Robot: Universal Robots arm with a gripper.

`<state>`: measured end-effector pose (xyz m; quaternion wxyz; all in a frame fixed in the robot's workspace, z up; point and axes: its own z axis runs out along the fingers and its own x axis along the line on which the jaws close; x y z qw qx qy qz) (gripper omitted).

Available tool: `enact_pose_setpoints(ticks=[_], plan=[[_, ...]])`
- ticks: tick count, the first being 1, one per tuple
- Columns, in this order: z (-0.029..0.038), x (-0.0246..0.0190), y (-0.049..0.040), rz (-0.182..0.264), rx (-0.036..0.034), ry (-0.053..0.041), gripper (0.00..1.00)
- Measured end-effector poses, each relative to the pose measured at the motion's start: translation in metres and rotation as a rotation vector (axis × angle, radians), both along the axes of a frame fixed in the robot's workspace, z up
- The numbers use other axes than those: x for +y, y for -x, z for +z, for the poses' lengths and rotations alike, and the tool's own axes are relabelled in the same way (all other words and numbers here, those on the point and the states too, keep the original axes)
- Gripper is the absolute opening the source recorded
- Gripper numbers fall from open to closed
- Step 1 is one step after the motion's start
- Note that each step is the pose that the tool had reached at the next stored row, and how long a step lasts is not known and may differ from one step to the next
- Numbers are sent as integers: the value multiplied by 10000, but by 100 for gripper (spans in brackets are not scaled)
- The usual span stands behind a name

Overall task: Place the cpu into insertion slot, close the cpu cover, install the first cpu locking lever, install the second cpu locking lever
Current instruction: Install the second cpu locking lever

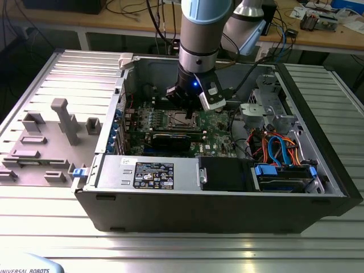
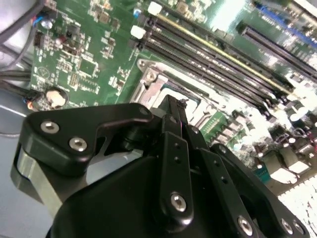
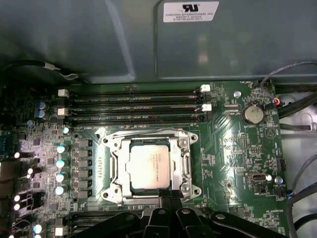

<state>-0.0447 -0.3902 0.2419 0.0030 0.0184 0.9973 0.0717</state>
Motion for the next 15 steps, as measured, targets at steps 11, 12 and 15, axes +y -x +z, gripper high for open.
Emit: enact_pose_setpoints(ticks=[11,12,15], plan=[[-39,-172,113,2,139,-183,11],[-47,-177,160,4,155,-202,11],[-59,-178,212,5,181,-264,11]])
